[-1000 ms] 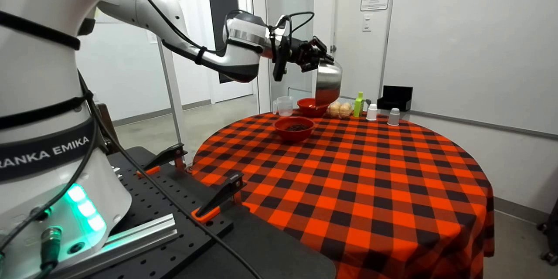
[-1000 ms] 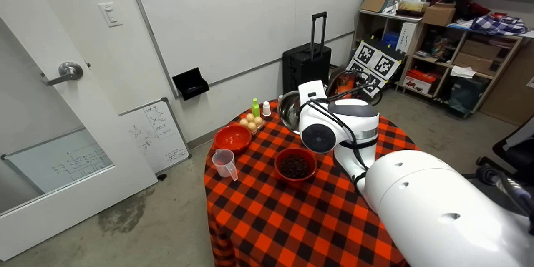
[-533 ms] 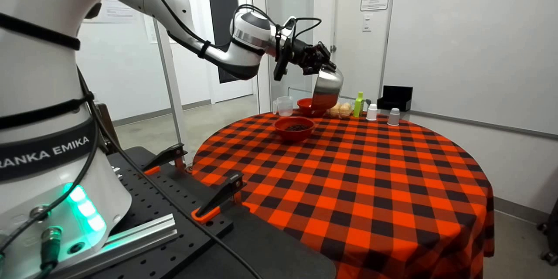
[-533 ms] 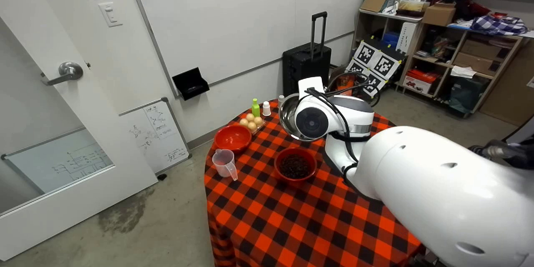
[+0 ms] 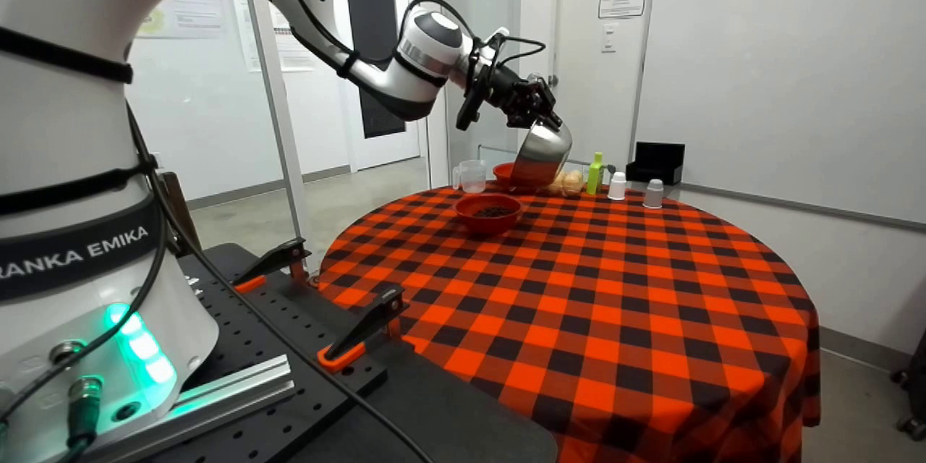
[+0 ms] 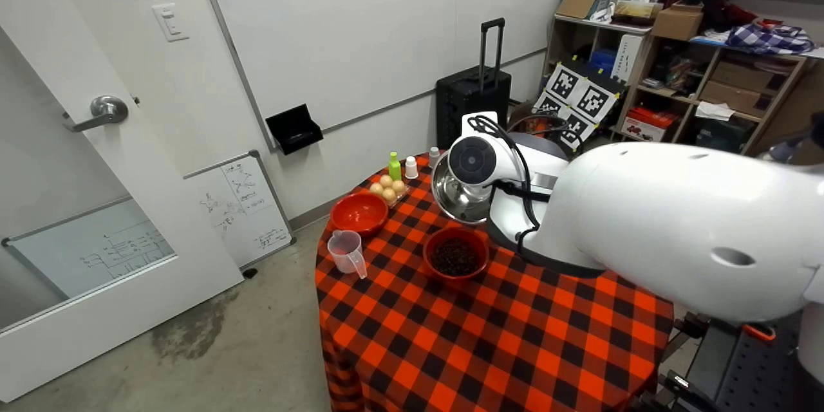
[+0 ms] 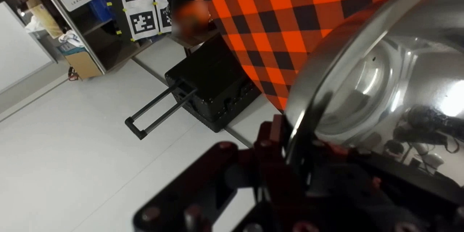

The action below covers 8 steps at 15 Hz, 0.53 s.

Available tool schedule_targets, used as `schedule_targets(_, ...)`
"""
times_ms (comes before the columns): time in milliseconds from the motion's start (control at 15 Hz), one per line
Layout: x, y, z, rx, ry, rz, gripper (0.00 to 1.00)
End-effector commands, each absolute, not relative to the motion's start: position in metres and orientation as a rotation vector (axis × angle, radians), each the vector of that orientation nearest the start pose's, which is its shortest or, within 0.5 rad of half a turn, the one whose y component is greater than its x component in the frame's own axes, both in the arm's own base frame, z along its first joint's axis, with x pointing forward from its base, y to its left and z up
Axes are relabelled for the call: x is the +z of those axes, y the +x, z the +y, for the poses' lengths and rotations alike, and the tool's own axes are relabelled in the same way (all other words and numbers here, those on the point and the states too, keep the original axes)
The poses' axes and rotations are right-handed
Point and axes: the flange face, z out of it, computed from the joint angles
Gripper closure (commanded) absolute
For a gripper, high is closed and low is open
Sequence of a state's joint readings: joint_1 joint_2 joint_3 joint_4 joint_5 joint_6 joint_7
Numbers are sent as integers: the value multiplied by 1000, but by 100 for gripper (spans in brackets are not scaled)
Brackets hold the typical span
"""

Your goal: Pour the contents in the silver bowl into the red bowl

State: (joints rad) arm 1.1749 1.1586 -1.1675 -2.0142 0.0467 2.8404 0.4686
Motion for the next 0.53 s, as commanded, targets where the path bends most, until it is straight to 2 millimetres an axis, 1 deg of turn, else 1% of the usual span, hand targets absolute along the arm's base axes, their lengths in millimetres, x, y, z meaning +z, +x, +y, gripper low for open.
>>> schedule_targets(0, 219, 636, 50, 586, 2327, -119, 99)
schedule_targets(267, 227, 641, 40, 550, 2422, -206, 99)
schedule_targets(467, 233, 646, 27, 525, 2528, -305, 99)
